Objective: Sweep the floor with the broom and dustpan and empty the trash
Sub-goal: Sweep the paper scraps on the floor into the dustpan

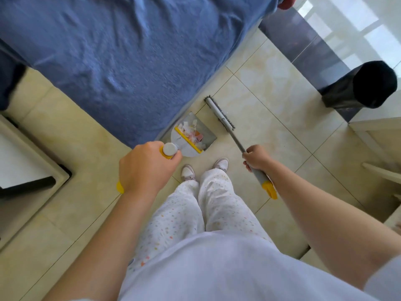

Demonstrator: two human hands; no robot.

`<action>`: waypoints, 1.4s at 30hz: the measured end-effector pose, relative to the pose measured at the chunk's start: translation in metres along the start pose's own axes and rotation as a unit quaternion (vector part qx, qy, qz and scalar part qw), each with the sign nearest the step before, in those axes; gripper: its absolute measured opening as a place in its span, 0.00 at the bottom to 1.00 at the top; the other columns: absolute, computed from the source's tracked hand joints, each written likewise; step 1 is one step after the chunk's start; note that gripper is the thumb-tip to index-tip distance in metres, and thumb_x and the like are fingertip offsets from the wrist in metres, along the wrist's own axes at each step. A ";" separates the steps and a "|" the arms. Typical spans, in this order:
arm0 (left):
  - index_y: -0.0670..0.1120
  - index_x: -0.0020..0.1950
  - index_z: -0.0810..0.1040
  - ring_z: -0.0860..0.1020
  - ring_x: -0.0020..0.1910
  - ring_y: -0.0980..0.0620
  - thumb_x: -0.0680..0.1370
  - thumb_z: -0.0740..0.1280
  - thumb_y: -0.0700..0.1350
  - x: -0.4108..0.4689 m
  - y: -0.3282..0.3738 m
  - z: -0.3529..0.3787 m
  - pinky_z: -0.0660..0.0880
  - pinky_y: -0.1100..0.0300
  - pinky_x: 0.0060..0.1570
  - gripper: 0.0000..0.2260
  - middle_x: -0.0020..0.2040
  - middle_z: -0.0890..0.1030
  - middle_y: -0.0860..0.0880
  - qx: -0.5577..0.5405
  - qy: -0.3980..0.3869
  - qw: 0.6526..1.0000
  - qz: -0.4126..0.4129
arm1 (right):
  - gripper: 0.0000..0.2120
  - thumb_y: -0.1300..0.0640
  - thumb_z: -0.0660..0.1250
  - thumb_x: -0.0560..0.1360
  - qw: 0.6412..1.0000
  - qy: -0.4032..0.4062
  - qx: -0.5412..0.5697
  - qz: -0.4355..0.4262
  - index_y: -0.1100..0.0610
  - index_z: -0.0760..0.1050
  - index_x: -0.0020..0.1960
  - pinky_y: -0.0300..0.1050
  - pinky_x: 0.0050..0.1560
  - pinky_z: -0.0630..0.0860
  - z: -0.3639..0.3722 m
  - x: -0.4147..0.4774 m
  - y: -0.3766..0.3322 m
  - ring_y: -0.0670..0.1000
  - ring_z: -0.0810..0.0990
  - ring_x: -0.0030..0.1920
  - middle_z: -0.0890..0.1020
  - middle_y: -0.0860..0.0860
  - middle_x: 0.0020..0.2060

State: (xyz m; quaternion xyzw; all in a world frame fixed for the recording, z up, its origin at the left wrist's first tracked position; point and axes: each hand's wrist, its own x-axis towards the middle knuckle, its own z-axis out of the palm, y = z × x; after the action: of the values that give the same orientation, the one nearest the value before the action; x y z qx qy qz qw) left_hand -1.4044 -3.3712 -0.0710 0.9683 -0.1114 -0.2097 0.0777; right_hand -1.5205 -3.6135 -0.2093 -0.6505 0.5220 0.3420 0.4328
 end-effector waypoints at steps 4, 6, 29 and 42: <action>0.45 0.28 0.71 0.69 0.23 0.48 0.72 0.65 0.59 0.001 0.003 -0.001 0.62 0.63 0.24 0.21 0.23 0.72 0.50 0.007 -0.004 1.000 0.000 | 0.07 0.64 0.60 0.73 0.996 -0.040 -0.082 -0.024 0.65 0.74 0.48 0.45 0.33 0.76 0.011 -0.010 -0.005 0.55 0.74 0.25 0.78 0.59 0.31; 0.45 0.28 0.71 0.69 0.23 0.48 0.73 0.65 0.59 0.001 0.004 0.000 0.62 0.63 0.24 0.20 0.23 0.72 0.50 0.006 -0.005 1.000 0.003 | 0.07 0.65 0.60 0.73 0.995 -0.070 -0.064 -0.024 0.66 0.75 0.48 0.41 0.28 0.73 0.009 -0.023 -0.005 0.53 0.72 0.22 0.77 0.59 0.31; 0.48 0.28 0.66 0.67 0.24 0.51 0.74 0.64 0.57 -0.010 -0.004 0.004 0.58 0.66 0.25 0.19 0.25 0.71 0.51 -0.010 -0.003 0.999 0.041 | 0.11 0.63 0.56 0.74 0.987 0.049 -0.150 -0.023 0.61 0.70 0.55 0.40 0.27 0.68 0.041 -0.051 0.000 0.57 0.78 0.33 0.79 0.62 0.48; 0.47 0.27 0.65 0.65 0.23 0.52 0.73 0.64 0.55 -0.016 -0.010 0.007 0.57 0.65 0.25 0.19 0.24 0.69 0.51 -0.018 -0.002 0.999 0.047 | 0.11 0.67 0.56 0.72 0.977 -0.019 -0.213 -0.002 0.63 0.71 0.53 0.50 0.37 0.78 0.059 -0.075 0.032 0.58 0.77 0.34 0.79 0.61 0.41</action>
State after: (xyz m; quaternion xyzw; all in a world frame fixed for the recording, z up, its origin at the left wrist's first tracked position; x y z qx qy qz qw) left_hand -1.4202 -3.3583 -0.0732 0.9600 -0.1532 -0.2098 0.1044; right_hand -1.5678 -3.5325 -0.1714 -0.7220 0.4280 0.4568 0.2948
